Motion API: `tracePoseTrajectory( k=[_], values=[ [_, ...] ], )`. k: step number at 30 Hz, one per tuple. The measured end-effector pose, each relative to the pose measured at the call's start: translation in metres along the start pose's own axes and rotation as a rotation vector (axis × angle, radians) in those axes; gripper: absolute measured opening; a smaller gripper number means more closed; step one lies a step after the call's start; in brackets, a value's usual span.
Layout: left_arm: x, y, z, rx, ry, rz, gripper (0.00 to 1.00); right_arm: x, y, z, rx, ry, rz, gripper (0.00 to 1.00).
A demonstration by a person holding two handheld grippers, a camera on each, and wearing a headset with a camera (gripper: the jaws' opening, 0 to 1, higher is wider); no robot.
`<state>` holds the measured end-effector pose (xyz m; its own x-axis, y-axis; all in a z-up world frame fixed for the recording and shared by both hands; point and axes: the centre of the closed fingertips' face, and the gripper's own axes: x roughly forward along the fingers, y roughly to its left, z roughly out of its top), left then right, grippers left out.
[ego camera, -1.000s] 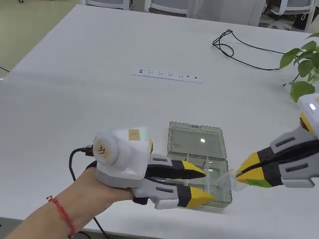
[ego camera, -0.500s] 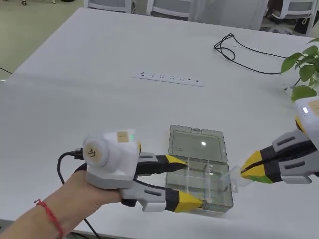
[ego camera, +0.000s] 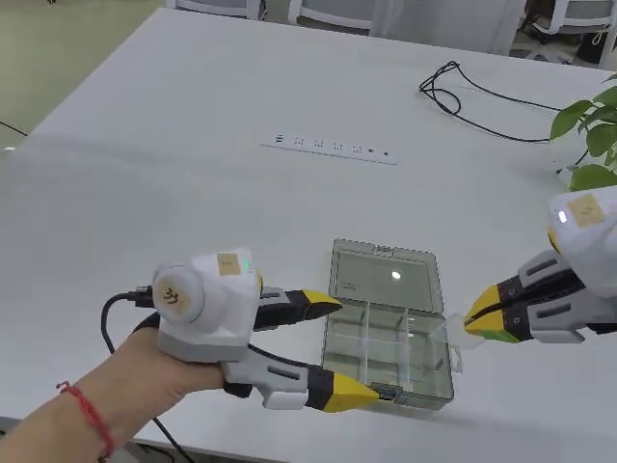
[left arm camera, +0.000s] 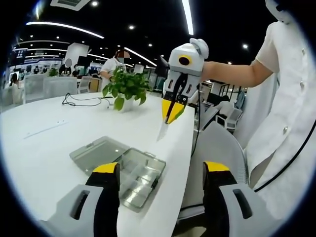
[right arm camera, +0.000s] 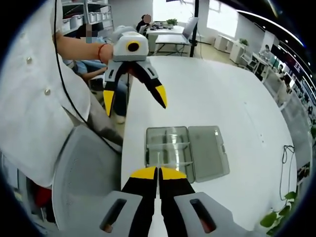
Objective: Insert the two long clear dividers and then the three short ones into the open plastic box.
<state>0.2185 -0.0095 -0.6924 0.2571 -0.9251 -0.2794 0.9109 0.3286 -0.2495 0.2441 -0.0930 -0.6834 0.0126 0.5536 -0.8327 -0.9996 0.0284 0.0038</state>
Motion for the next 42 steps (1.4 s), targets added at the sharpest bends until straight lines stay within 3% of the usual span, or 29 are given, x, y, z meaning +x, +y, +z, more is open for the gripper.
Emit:
tracePoseTrajectory(
  k=[19, 42],
  values=[
    [-0.005, 0.007, -0.006, -0.007, -0.005, 0.043, 0.90, 0.045, -0.020, -0.035, -0.022, 0.095, -0.005, 0.03],
    [-0.004, 0.007, -0.008, -0.015, -0.006, 0.050, 0.89, 0.064, -0.024, -0.046, -0.009, 0.129, 0.010, 0.03]
  ],
)
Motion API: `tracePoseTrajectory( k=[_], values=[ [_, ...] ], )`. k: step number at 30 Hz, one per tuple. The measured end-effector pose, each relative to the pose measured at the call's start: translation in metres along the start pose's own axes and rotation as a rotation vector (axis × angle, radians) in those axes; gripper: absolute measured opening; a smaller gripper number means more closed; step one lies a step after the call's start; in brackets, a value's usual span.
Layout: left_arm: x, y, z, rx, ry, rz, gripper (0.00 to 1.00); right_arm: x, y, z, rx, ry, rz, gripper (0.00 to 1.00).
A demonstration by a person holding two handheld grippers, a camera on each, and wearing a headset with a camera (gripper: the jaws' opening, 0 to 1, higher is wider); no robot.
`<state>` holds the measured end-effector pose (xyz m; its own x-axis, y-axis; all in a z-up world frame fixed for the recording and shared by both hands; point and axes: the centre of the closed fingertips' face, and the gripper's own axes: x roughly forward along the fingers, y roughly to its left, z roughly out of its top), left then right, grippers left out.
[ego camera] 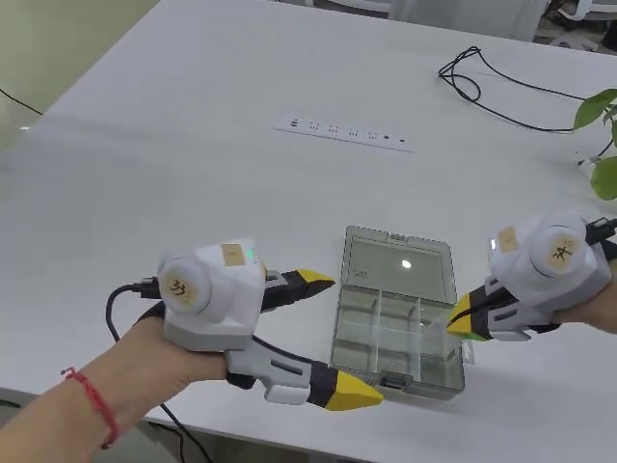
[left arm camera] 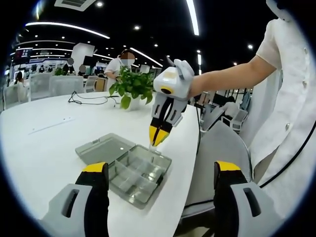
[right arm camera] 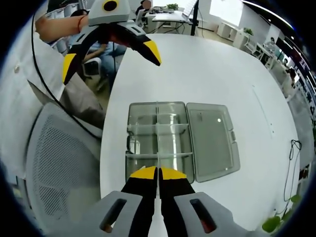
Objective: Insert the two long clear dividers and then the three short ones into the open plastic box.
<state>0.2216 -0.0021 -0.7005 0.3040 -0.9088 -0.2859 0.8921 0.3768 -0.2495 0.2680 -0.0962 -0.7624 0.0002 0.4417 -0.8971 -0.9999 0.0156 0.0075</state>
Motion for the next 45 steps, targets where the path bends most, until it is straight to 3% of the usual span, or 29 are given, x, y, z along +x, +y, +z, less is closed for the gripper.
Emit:
tracePoseTrajectory(
  k=[16, 30, 45],
  values=[
    [0.000, 0.001, 0.000, -0.010, -0.008, 0.001, 0.88, 0.010, -0.006, -0.008, 0.020, -0.009, 0.027, 0.03],
    [0.001, 0.001, 0.000, -0.009, -0.007, 0.000, 0.88, 0.019, -0.006, -0.011, -0.020, -0.031, 0.011, 0.03],
    [0.000, 0.001, -0.002, -0.010, 0.000, -0.001, 0.88, 0.036, -0.005, -0.018, -0.012, -0.029, 0.008, 0.03]
  ],
)
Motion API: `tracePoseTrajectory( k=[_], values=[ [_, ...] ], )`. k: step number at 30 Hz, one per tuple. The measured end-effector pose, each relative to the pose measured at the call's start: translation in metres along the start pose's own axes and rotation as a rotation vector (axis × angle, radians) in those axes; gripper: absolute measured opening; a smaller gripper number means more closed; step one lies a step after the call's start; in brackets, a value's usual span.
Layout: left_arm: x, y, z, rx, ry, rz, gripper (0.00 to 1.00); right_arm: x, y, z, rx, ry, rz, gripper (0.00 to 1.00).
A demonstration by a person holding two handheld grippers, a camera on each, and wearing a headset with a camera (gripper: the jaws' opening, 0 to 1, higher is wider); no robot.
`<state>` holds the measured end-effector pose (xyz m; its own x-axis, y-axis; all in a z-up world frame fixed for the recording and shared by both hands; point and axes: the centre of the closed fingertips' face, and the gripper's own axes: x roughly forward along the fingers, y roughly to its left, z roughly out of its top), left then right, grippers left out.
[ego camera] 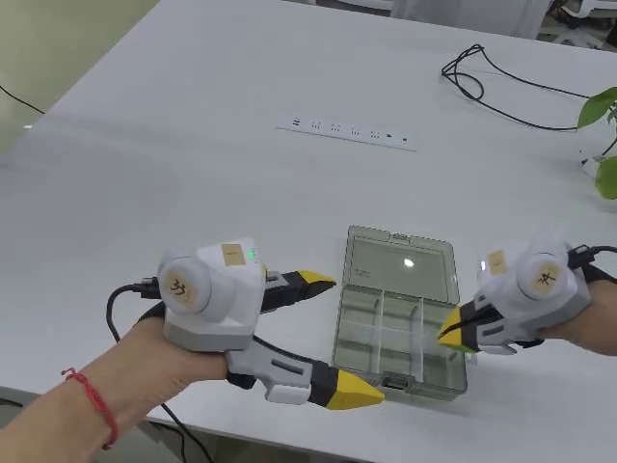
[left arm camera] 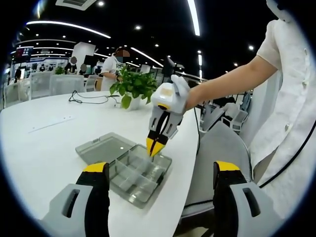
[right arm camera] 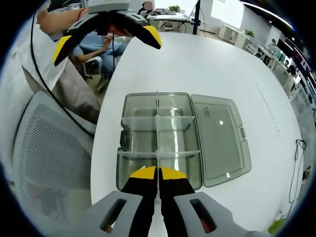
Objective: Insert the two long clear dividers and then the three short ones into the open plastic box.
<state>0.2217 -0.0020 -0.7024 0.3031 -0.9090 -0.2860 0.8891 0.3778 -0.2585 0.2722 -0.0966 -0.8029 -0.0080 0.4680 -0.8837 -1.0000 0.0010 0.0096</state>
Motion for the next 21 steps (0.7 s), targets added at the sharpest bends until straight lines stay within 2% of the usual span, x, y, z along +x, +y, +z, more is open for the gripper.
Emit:
tracePoseTrajectory(
  k=[6, 21],
  values=[
    [-0.0002, 0.0001, 0.0001, 0.001, -0.001, 0.001, 0.88, 0.0080, -0.0007, -0.0047, 0.007, 0.019, -0.004, 0.03],
    [-0.0037, 0.0024, -0.0023, -0.001, 0.007, 0.004, 0.88, 0.0098, -0.0006, -0.0066, 0.009, 0.039, -0.012, 0.04]
  ],
)
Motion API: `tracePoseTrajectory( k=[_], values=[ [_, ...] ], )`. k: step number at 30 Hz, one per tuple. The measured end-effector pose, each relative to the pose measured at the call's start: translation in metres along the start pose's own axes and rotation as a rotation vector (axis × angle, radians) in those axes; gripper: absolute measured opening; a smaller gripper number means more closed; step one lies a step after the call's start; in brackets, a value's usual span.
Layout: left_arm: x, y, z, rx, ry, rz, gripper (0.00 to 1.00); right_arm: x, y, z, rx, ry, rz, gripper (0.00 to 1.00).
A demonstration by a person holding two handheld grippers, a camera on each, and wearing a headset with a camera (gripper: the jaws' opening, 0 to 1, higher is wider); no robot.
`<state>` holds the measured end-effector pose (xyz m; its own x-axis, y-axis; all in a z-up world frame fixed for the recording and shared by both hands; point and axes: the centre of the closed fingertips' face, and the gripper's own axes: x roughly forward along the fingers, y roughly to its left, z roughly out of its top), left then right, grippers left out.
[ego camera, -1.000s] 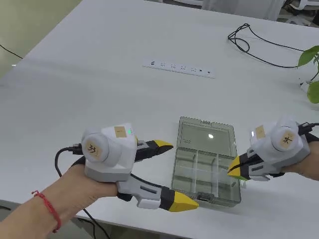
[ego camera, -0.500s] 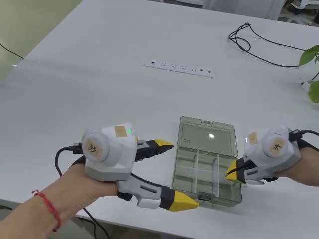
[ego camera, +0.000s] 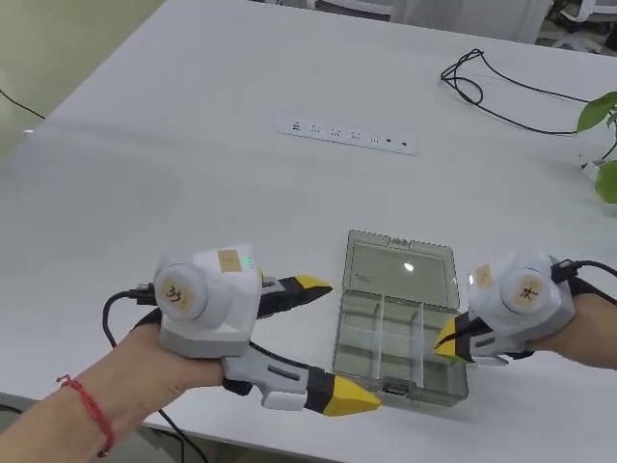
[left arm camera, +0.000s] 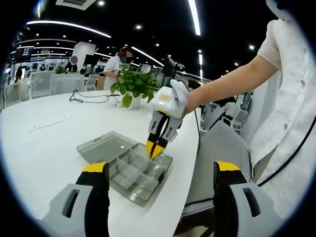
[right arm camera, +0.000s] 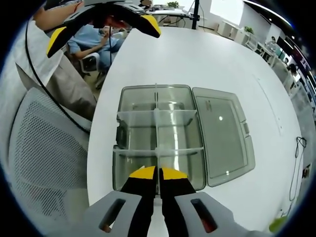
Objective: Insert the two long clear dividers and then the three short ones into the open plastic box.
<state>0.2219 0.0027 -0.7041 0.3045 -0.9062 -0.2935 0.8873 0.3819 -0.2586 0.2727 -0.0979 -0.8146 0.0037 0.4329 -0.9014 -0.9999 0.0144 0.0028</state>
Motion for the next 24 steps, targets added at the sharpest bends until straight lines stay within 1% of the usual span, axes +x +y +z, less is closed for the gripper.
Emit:
tracePoseTrajectory(
  k=[2, 6, 11, 17, 24],
  values=[
    [0.000, 0.001, 0.000, -0.001, 0.000, 0.001, 0.88, 0.000, 0.001, 0.000, 0.006, -0.004, -0.002, 0.09],
    [-0.001, 0.002, 0.000, -0.003, 0.001, 0.005, 0.89, -0.008, 0.000, 0.002, 0.025, -0.027, -0.019, 0.11],
    [-0.002, 0.003, -0.001, -0.002, 0.004, 0.007, 0.90, -0.022, -0.003, 0.002, 0.055, -0.065, -0.052, 0.14],
    [-0.004, 0.005, -0.001, -0.001, 0.008, 0.008, 0.91, -0.041, -0.002, 0.001, 0.099, -0.113, -0.087, 0.18],
    [-0.006, 0.008, -0.002, 0.001, 0.010, 0.021, 0.97, -0.061, 0.000, -0.002, 0.157, -0.167, -0.140, 0.23]
  ],
)
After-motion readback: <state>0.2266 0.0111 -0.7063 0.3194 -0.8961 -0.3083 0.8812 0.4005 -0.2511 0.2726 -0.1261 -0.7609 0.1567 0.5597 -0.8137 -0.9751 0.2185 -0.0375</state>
